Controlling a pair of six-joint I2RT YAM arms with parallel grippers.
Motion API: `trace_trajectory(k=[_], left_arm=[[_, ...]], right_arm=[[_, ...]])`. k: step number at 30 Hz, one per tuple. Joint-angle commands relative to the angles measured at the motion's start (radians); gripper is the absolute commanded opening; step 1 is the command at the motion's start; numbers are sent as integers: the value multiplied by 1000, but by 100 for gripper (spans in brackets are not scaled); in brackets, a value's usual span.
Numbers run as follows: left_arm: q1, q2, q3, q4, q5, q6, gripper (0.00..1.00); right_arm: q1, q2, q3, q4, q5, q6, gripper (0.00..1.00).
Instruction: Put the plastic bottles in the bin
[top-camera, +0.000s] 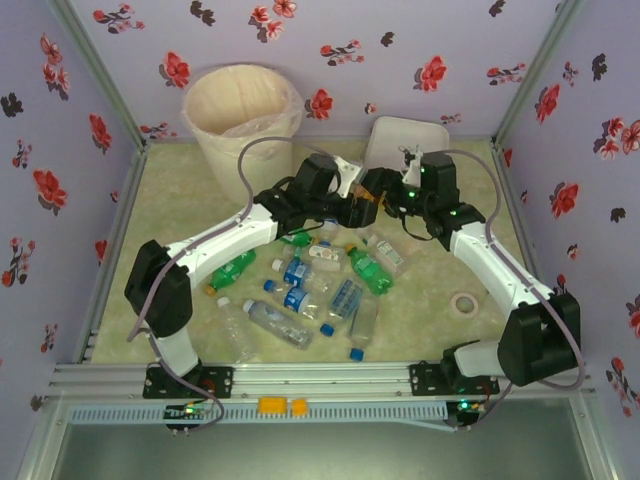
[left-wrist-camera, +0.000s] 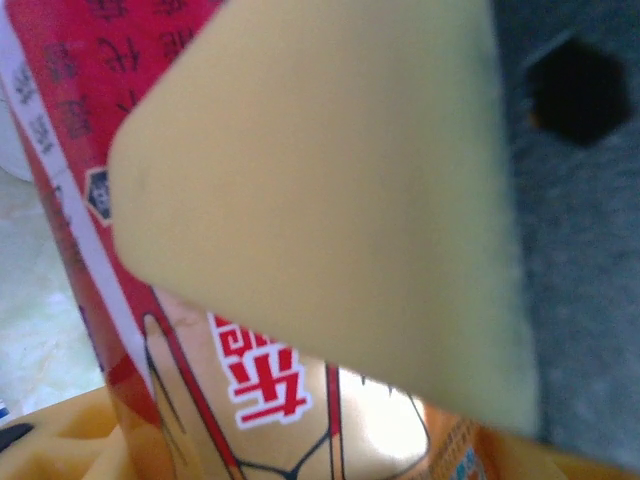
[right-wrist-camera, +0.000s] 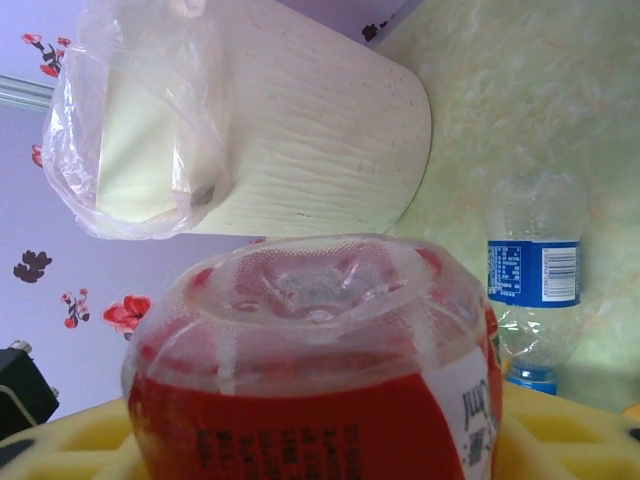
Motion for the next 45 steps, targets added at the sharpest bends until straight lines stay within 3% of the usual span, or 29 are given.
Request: trace_trajectory(k=[1, 4, 7, 14, 19, 25, 37, 45], left_arm=[[18, -33, -14, 29, -60, -28, 46], [40, -78, -54, 37, -85, -55, 46], [62, -125, -76, 34, -108, -60, 46], [147, -215, -27, -43, -136, -23, 41], [254, -214, 131, -187, -141, 62, 29], [400, -131, 360, -332, -150, 136, 15], [587, 288, 1074, -791, -291, 243, 17], [637, 352, 1047, -780, -293, 218, 20]], right_arm=[[-23, -29, 47, -25, -27, 7, 80], [-81, -28, 103, -75, -45, -31, 93], [-144, -19, 134, -97, -74, -54, 99], [-183, -5, 146, -258, 1, -212, 100], [-181, -32, 28, -274, 63, -253, 100], [-143, -82, -89, -285, 137, -270, 100], [-23, -28, -12, -410, 257, -368, 100], [-5, -5, 25, -454, 266, -395, 100]])
